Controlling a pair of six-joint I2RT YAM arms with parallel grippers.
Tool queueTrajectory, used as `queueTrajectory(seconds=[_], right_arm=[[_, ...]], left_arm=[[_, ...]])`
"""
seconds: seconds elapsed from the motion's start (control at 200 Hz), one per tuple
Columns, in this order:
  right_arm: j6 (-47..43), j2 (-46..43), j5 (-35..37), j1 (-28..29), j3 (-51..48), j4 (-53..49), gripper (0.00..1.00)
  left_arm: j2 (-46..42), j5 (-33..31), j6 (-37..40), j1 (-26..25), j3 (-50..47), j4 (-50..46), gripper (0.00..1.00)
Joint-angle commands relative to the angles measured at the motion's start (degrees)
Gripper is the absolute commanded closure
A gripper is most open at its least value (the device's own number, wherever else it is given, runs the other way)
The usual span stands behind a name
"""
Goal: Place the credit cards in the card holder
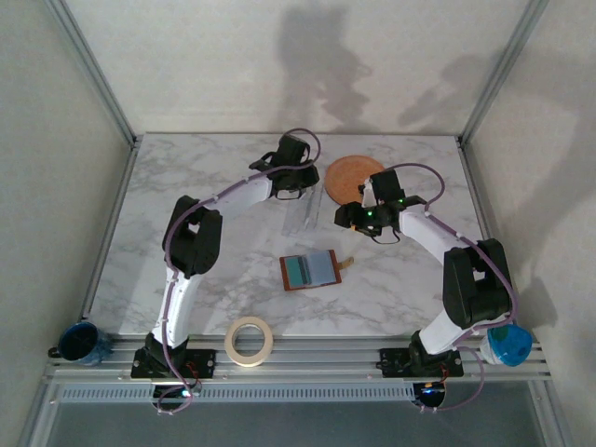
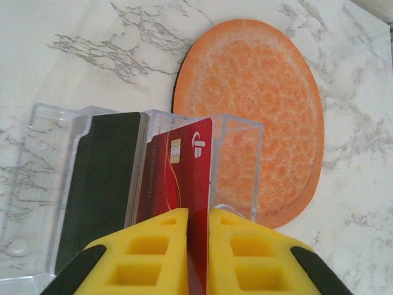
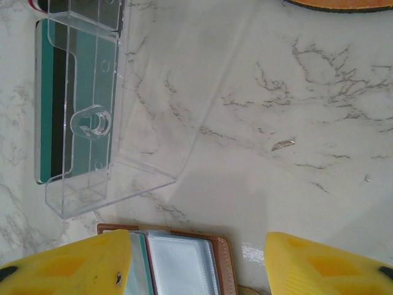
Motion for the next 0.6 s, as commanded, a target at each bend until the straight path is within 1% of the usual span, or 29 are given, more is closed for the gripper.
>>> queueTrajectory(seconds=[0.0,0.365,0.596], right_arm=[[-0.8,0.9,-0.6,-0.3,1.1,-0.7,0.41],[-0.8,1.1,-0.7,-0.3,1.3,-0.7,0.4],[-1.0,0.8,-0.5,-0.4,1.9,-0.8,0.4]], left_arm=[[-3.6,-1.3,1.0,-0.2,0.5,-0.8,0.91],[-3.9,-1.7,1.5,-0.2,0.5,-1.3,0.94],[-3.9,-2.2,1.7,-0.2,0.8,-2.3,0.95]])
